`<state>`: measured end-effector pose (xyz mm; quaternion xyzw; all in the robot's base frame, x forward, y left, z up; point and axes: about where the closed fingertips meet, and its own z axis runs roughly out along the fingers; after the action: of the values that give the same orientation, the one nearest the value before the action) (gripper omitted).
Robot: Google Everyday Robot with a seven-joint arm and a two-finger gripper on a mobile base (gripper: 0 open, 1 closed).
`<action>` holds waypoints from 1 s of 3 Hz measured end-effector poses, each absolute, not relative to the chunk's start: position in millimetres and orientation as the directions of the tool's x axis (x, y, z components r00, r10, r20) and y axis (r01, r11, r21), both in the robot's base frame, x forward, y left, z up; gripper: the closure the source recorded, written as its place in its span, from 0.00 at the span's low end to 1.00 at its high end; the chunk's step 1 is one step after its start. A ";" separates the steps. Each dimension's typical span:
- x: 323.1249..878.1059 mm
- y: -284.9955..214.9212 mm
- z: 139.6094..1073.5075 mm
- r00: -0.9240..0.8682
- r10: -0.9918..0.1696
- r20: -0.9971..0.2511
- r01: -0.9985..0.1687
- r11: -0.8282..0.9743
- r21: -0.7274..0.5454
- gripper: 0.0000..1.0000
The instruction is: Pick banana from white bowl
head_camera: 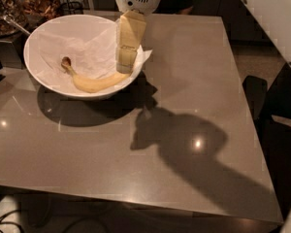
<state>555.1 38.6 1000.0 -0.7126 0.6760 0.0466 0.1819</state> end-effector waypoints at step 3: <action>601.4 98.3 954.2 0.078 -0.952 -0.295 -0.995 -0.055 -0.088 0.21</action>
Offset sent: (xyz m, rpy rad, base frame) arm 0.0360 0.0506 -0.0491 -0.1064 0.1920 0.0517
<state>601.4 98.3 954.2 -0.7219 0.6742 0.0789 0.1344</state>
